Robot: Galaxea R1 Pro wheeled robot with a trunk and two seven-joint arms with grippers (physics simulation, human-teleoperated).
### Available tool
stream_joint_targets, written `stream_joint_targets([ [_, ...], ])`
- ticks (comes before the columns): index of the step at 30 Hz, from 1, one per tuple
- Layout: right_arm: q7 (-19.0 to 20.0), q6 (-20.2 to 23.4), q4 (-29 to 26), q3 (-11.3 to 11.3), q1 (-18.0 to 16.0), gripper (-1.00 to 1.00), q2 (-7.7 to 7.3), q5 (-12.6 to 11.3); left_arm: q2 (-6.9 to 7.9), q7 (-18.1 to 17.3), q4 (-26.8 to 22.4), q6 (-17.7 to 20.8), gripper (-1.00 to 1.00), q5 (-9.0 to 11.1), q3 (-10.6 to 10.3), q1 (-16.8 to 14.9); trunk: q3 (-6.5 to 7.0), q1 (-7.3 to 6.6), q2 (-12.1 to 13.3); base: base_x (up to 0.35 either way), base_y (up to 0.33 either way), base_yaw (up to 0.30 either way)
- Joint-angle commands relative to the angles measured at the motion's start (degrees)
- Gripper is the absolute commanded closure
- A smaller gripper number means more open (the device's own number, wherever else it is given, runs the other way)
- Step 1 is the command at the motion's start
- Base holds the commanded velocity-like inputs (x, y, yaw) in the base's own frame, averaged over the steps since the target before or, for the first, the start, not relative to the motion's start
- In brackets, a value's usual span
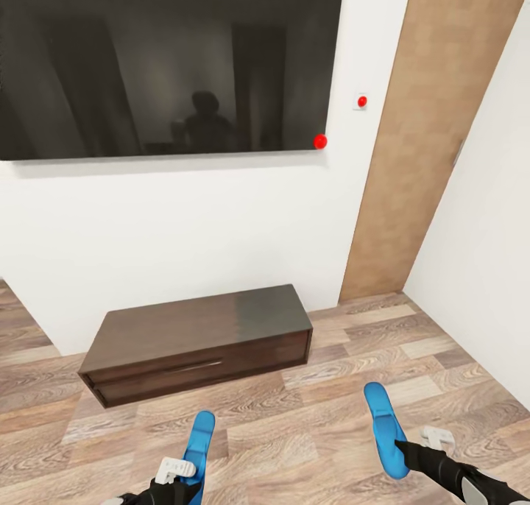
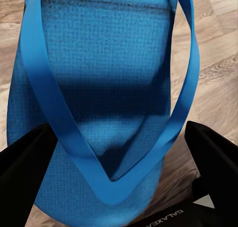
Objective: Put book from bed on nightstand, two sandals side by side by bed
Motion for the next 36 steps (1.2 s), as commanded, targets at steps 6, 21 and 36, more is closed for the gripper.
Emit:
stream_joint_targets([
  [6,0.4,-0.1,0.1,0.0,0.0,1.0,-0.02,-0.2,-0.03,-0.3,0.0,-0.2,1.0,-0.6,0.5,0.0,0.46,0.0,0.0,0.0,0.0,0.0],
  [21,0.4,-0.1,0.1,0.0,0.0,1.0,-0.02,-0.3,-0.03,-0.3,0.0,-0.2,1.0,-0.6,0.5,-0.1,0.54,0.0,0.0,0.0,0.0,0.144],
  [36,0.4,-0.1,0.1,0.0,0.0,1.0,-0.02,-0.2,-0.03,-0.3,0.0,-0.2,1.0,-0.6,0.5,-0.1,0.54,0.0,0.0,0.0,0.0,0.291],
])
